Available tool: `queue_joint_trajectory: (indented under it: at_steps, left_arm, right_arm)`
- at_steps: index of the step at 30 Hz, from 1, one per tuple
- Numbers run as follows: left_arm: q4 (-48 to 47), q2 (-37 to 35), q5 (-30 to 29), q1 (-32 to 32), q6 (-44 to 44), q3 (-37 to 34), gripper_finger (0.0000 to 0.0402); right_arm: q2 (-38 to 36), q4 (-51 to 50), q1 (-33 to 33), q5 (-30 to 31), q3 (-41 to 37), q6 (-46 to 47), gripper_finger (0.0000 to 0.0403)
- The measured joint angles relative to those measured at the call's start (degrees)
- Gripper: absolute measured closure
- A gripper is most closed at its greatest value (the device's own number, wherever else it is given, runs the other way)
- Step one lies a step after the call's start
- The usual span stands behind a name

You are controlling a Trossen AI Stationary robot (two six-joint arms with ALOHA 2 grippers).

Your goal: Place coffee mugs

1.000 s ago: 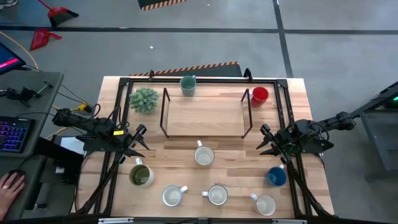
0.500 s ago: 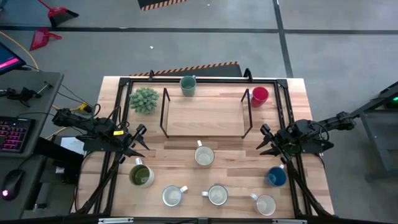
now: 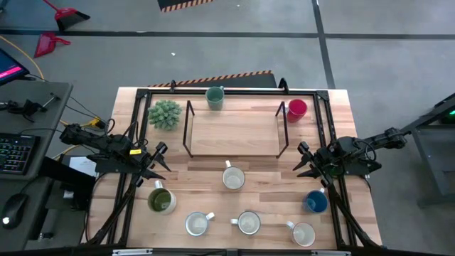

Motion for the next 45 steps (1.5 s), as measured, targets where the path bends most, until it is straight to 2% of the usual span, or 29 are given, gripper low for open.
queue_joint_trajectory:
  at_steps: [19,27,38,45]
  left_arm:
    - [0.1,0.0,-0.4,0.0,0.0,0.0,0.0257]
    - [4.8,0.0,-8.3,0.0,-2.1,0.0,0.0257]
    - [22.2,0.0,-22.7,0.0,-3.4,0.0,0.0257]
    - [20.2,0.0,-25.2,0.0,-3.8,0.0,0.0257]
  right_arm:
    - [0.0,0.0,0.0,0.0,0.0,0.0,0.0295]
    - [0.0,0.0,0.0,0.0,0.0,0.0,0.0295]
    - [0.0,0.0,0.0,0.0,0.0,0.0,0.0295]
    - [0.0,0.0,0.0,0.0,0.0,0.0,0.0295]
